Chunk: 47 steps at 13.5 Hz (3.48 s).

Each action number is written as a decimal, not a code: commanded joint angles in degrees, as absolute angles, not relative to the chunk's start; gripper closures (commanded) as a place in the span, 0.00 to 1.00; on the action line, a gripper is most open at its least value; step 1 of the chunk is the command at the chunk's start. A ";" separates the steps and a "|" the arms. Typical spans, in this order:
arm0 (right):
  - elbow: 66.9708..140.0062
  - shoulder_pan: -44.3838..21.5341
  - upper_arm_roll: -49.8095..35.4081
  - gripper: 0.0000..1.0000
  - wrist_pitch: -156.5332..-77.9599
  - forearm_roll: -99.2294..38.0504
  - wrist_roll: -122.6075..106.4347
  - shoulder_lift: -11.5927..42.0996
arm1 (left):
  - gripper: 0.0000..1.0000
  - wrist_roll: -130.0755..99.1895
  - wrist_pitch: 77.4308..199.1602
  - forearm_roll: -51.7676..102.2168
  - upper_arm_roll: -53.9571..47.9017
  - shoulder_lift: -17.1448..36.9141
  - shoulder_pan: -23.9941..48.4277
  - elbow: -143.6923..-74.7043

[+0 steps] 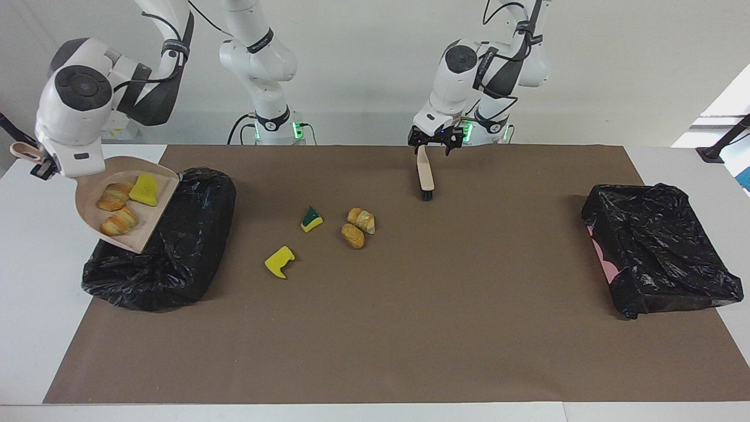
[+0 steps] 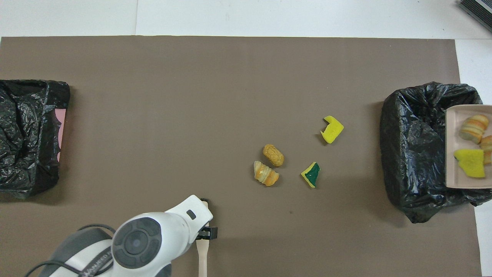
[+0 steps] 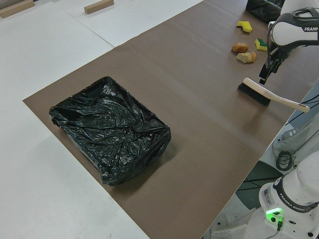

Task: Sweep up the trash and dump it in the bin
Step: 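Tip the dustpan over the black bag with the right gripper, then return the empty dustpan to the table center with the right gripper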

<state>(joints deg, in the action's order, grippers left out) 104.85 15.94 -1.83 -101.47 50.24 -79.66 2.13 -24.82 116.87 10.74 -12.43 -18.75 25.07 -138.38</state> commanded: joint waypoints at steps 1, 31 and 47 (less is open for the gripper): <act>112.50 15.03 -2.11 1.00 -101.43 54.31 -75.59 -3.95 | 0.00 -17.52 110.41 7.05 -12.83 -16.01 18.57 -128.44; 110.83 -8.68 -2.72 1.00 -102.56 3.17 -29.31 3.42 | 0.00 9.74 86.84 0.09 0.77 -1.05 3.52 -84.72; 74.56 -30.31 -3.95 1.00 -101.51 -12.39 35.84 35.13 | 0.00 8.01 83.67 -1.66 3.43 -2.72 6.42 -86.05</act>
<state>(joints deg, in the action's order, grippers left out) 84.19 -29.70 -3.21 -103.61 -10.77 32.99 28.43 9.85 84.69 0.40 2.59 -1.64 5.07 -85.83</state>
